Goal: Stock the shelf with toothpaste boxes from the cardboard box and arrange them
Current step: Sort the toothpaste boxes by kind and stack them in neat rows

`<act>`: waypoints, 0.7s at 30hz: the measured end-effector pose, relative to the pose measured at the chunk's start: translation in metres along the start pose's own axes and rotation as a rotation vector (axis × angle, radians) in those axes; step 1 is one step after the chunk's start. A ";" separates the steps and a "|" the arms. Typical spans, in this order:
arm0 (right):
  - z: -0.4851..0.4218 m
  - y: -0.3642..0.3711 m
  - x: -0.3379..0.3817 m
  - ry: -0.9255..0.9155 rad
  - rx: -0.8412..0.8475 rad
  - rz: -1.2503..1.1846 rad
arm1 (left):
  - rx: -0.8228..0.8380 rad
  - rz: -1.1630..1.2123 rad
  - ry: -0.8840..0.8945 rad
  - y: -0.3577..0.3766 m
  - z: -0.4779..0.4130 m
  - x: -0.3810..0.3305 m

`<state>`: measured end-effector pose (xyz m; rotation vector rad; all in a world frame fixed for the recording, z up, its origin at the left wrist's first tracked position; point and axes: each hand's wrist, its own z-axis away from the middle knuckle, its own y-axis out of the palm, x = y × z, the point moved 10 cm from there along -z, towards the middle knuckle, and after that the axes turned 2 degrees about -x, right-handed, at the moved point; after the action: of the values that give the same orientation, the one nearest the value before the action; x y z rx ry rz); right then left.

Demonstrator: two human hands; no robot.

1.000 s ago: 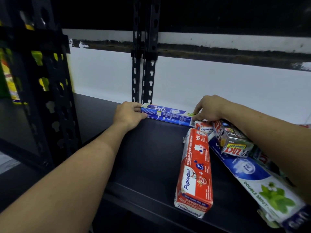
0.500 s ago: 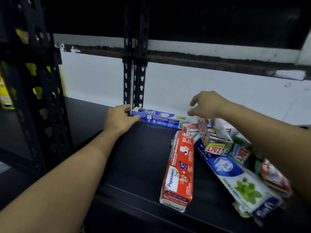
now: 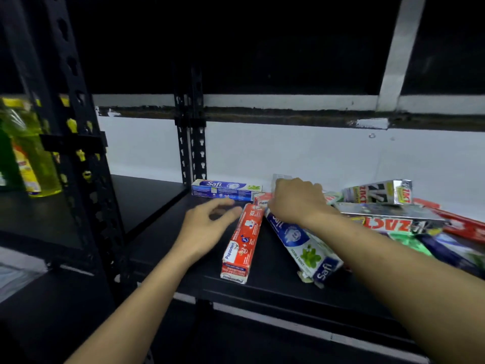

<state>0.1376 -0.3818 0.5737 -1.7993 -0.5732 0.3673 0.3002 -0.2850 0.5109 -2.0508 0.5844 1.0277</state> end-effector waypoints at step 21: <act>0.192 -0.082 -0.140 -0.092 -0.470 -0.384 | 0.157 -0.661 0.469 0.059 0.056 -0.092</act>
<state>-0.0947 -0.2874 0.5897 -2.0632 -1.1199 0.0496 0.1818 -0.2712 0.5398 -2.1211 0.1668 0.1142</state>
